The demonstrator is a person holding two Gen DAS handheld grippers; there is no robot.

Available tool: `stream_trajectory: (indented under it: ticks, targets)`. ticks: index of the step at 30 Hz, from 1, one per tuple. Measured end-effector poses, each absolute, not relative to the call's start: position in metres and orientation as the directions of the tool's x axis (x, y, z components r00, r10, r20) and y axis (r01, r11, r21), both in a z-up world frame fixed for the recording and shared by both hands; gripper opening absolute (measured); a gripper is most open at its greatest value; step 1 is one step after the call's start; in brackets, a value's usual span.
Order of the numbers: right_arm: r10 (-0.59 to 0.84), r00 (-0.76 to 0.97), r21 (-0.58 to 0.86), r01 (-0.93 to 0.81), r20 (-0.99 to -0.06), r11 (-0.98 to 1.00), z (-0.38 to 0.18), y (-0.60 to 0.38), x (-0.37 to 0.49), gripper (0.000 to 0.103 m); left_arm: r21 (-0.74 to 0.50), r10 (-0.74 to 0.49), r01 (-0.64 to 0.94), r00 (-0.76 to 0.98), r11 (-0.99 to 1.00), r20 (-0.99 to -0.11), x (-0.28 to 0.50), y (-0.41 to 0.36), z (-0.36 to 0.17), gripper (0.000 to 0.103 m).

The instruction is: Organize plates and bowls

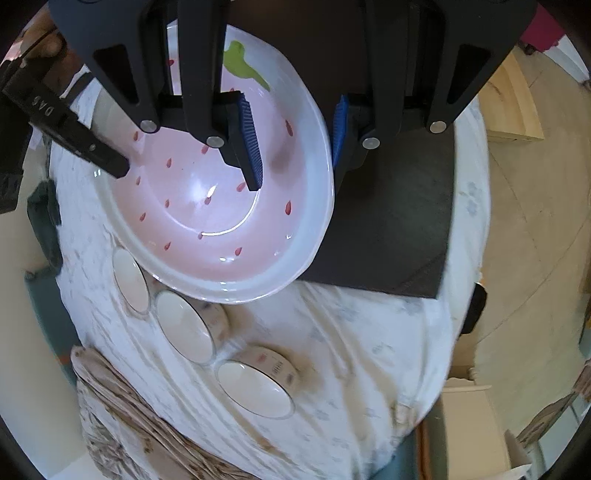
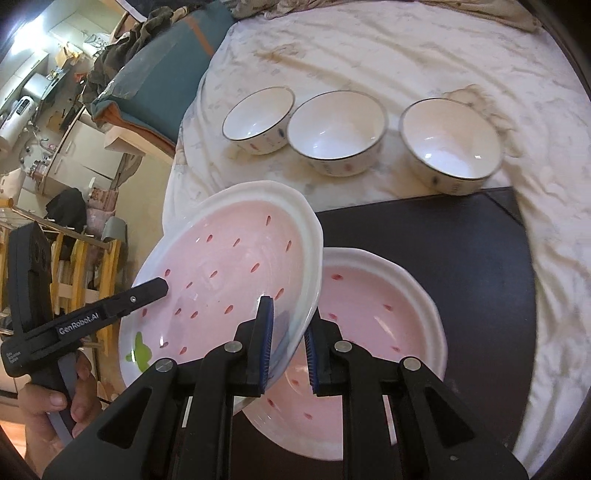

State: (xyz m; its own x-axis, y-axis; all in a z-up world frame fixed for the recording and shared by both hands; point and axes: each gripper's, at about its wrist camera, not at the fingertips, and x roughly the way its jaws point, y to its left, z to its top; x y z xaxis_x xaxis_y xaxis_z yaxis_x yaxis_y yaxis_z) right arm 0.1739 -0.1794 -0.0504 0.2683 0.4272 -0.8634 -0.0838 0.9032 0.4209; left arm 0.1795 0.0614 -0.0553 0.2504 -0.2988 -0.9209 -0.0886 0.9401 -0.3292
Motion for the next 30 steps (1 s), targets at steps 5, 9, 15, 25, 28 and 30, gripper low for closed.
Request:
stream_trajectory:
  ticks: [5,9,15,25,28,30]
  targets:
    - [0.423,0.283,0.423,-0.065,-0.861,0.904,-0.045,-0.201,0.155,0.018,-0.318,-0.299,-0.052,0.23,0.947,-0.926,0.165,0.041,-0.058,0.03]
    - [0.416,0.283,0.422,-0.04,-0.864,0.906,-0.05,-0.213,0.143,0.018,-0.304,-0.295,-0.015,0.21,0.952,-0.932,0.158,0.027,-0.064,0.03]
    - [0.428,0.289,0.444,-0.01,-0.857,0.896,-0.058,-0.232,0.131,0.018,-0.275,-0.273,0.013,0.178,0.961,-0.945,0.147,0.011,-0.077,0.03]
    - [0.432,0.28,0.455,0.018,-0.857,0.89,-0.075,-0.248,0.124,0.018,-0.236,-0.236,0.019,0.162,0.971,-0.958,0.146,-0.002,-0.088,0.03]
    - [0.434,0.276,0.457,0.025,-0.858,0.889,-0.08,-0.25,0.125,0.018,-0.216,-0.218,0.034,0.169,0.976,-0.961,0.146,-0.006,-0.089,0.03]
    - [0.43,0.27,0.452,0.021,-0.861,0.892,-0.084,-0.25,0.126,0.018,-0.209,-0.212,0.036,0.169,0.977,-0.962,0.146,-0.007,-0.089,0.03]
